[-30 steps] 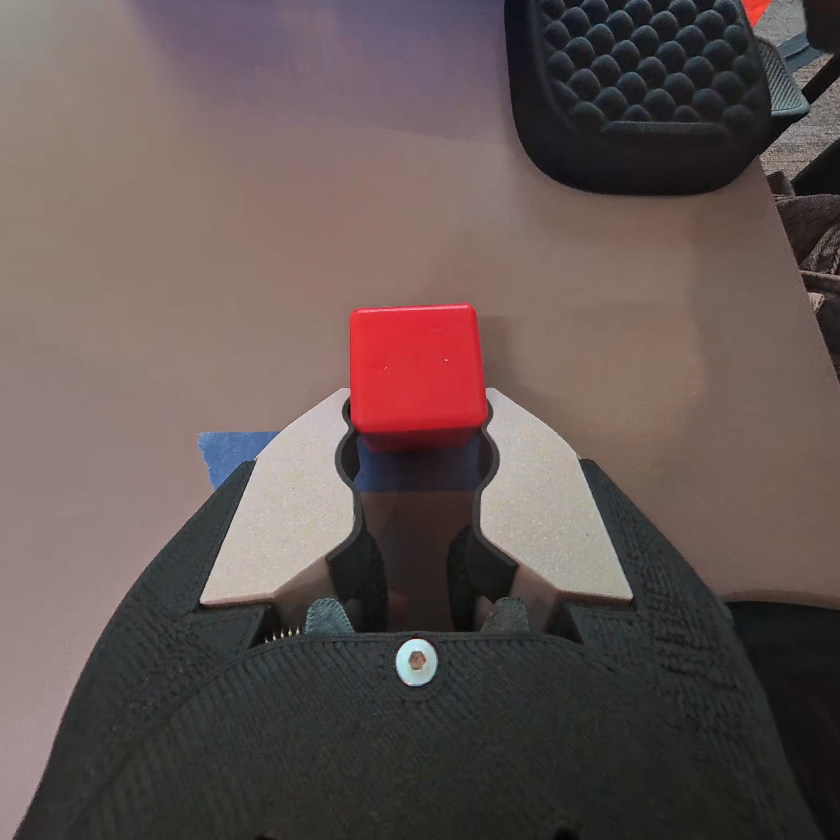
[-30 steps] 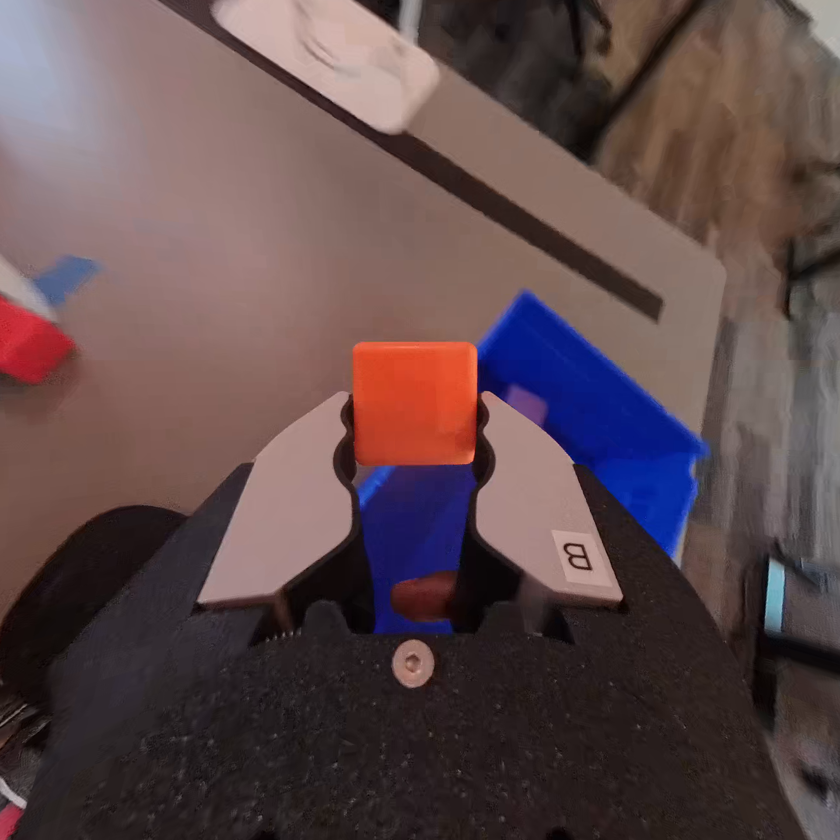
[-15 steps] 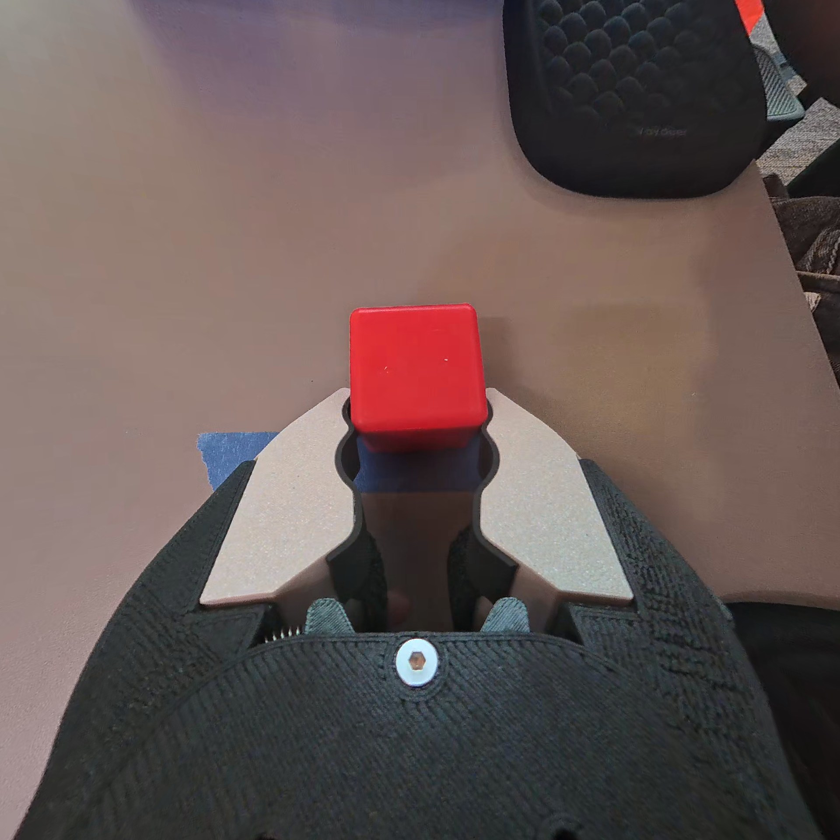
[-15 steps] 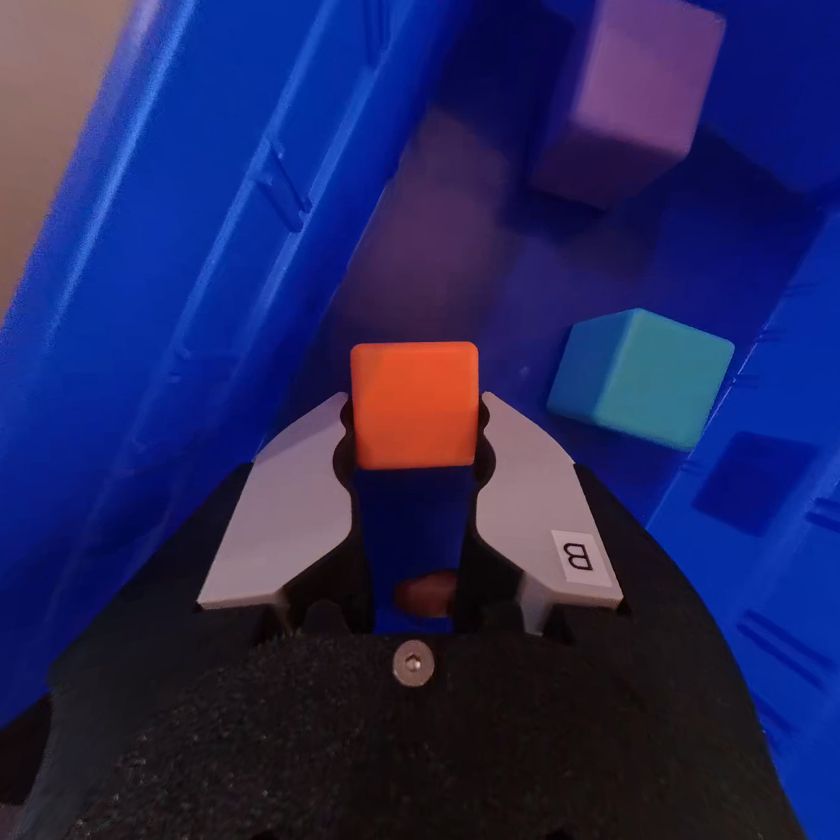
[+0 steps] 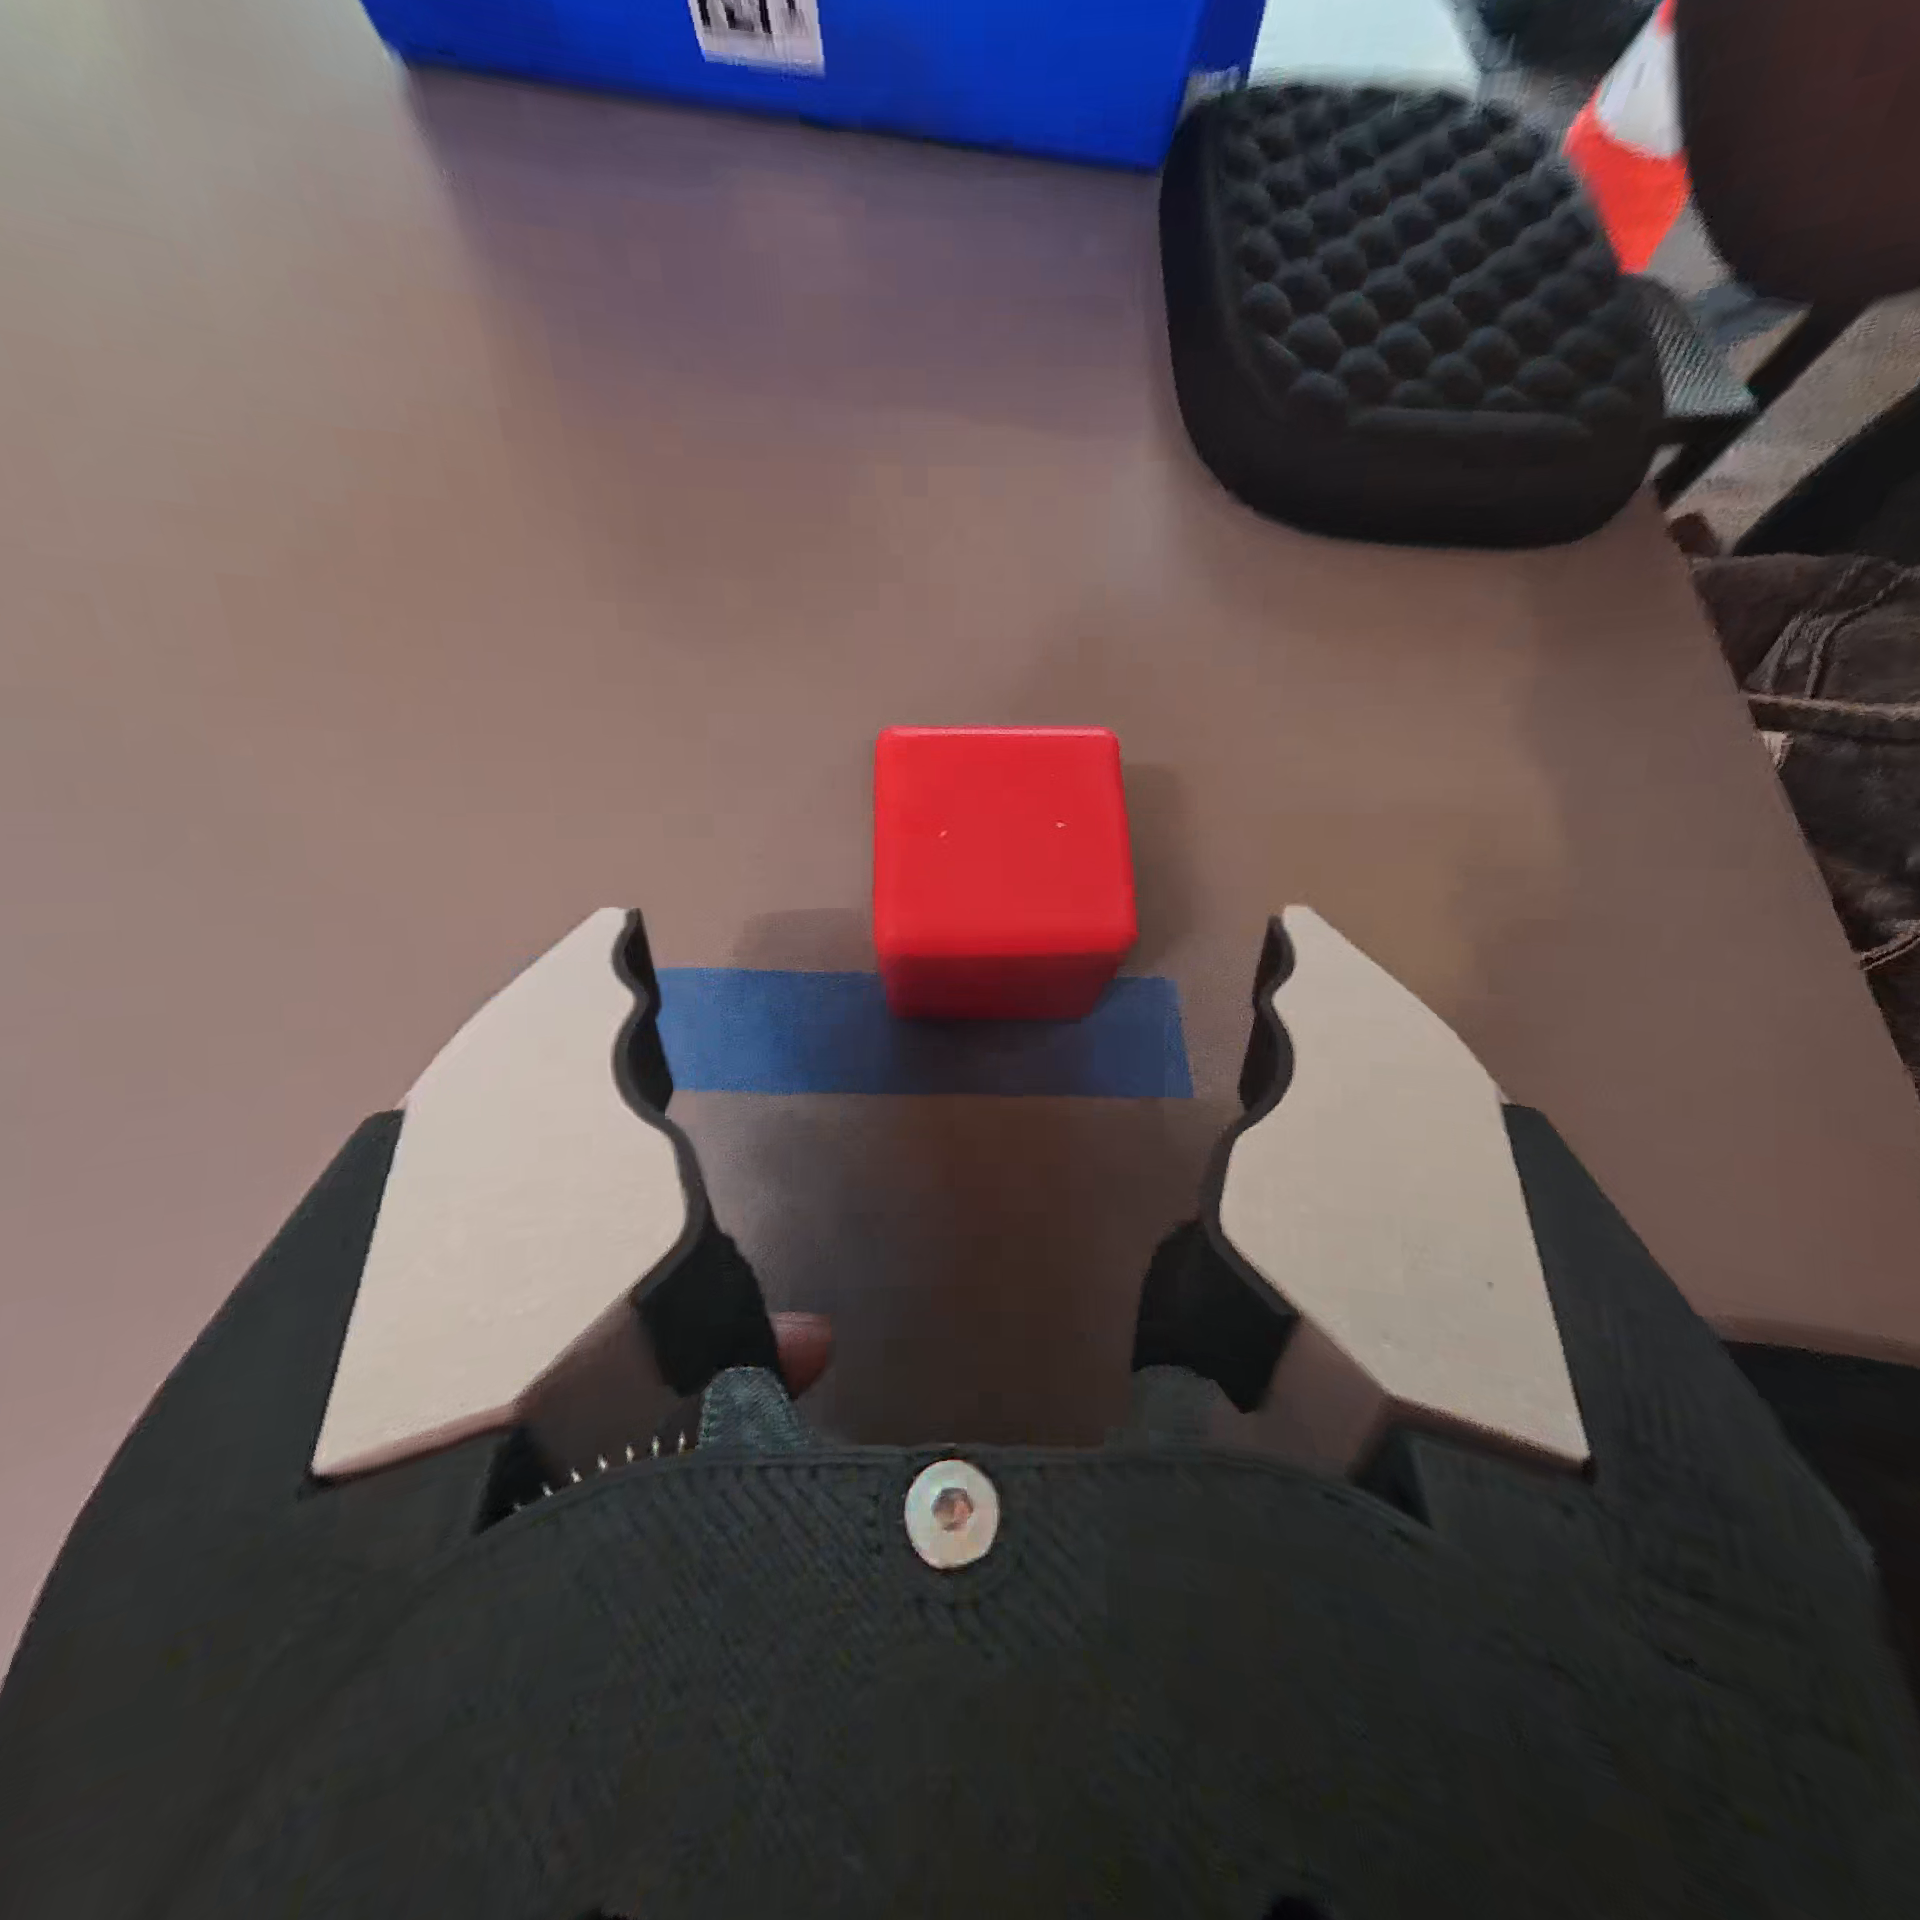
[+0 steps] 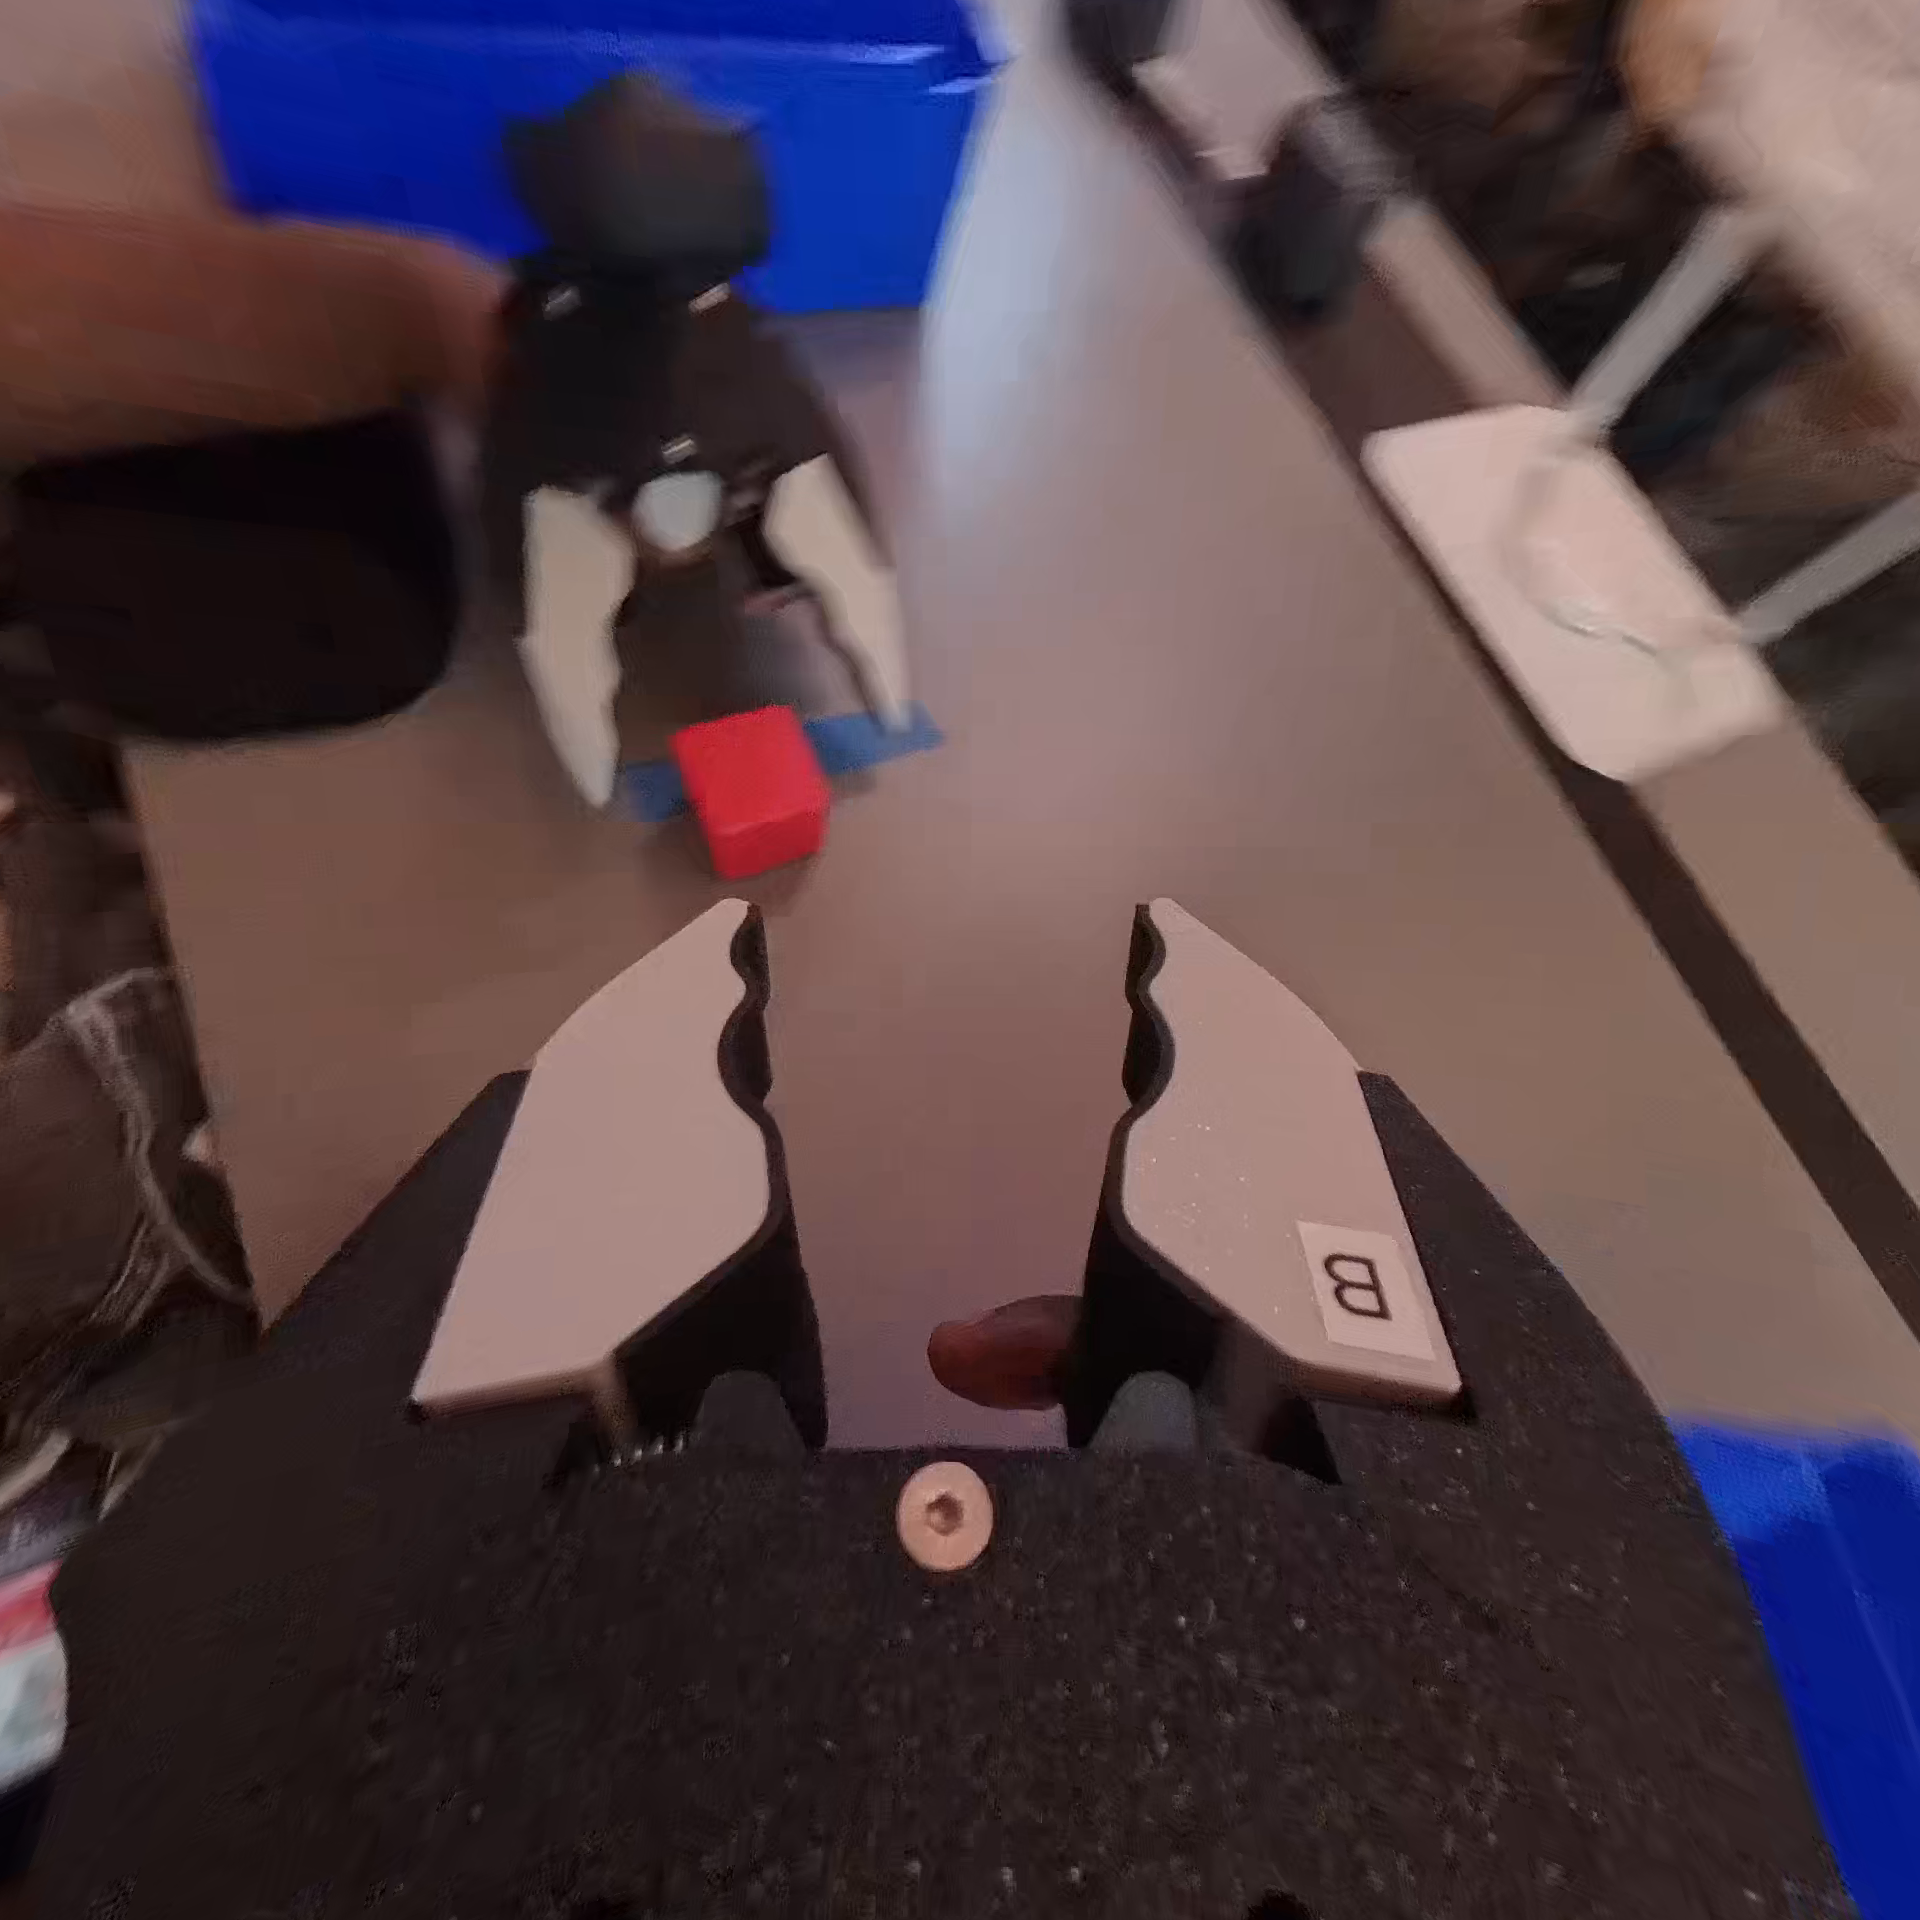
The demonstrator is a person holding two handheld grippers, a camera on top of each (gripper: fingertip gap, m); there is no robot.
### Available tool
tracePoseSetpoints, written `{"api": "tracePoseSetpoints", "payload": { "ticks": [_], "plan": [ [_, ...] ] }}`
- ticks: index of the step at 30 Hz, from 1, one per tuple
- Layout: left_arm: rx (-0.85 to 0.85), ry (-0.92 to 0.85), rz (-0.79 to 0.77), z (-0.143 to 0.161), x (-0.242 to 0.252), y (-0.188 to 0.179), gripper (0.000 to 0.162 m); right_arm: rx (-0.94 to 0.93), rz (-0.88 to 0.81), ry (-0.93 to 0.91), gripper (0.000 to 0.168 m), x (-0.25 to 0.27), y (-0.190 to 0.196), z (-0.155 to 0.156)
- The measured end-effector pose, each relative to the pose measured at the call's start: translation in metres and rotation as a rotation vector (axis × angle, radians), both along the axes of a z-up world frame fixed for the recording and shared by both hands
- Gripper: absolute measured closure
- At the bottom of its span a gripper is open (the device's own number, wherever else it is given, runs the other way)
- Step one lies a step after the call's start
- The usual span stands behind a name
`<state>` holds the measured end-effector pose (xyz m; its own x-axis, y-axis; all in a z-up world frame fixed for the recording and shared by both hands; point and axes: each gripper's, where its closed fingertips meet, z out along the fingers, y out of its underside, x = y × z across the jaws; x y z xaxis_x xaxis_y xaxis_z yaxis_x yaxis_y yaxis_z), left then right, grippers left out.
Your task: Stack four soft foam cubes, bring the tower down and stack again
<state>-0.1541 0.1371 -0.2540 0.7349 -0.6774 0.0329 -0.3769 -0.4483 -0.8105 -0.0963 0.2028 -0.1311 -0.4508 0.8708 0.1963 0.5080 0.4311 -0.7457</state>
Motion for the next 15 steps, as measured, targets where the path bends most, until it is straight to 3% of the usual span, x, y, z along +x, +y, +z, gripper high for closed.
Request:
{"api": "tracePoseSetpoints", "payload": {
  "ticks": [3,8,12,15],
  "plan": [
    [0.134,-0.079,0.047,0.028,-0.010,0.005,0.040,0.050,0.172,-0.184,0.103,-0.027,-0.039,-0.051],
    [0.228,-0.213,0.127,0.061,-0.028,0.005,0.039,0.115,0.276,-0.355,0.095,-0.054,-0.062,-0.108],
    [0.247,-0.185,0.142,0.062,-0.031,0.007,0.039,0.195,0.316,-0.385,0.119,-0.058,-0.065,-0.131],
    [0.234,-0.153,0.147,0.057,-0.030,0.009,0.039,0.169,0.270,-0.335,0.119,-0.058,-0.061,-0.122]
  ]
}}
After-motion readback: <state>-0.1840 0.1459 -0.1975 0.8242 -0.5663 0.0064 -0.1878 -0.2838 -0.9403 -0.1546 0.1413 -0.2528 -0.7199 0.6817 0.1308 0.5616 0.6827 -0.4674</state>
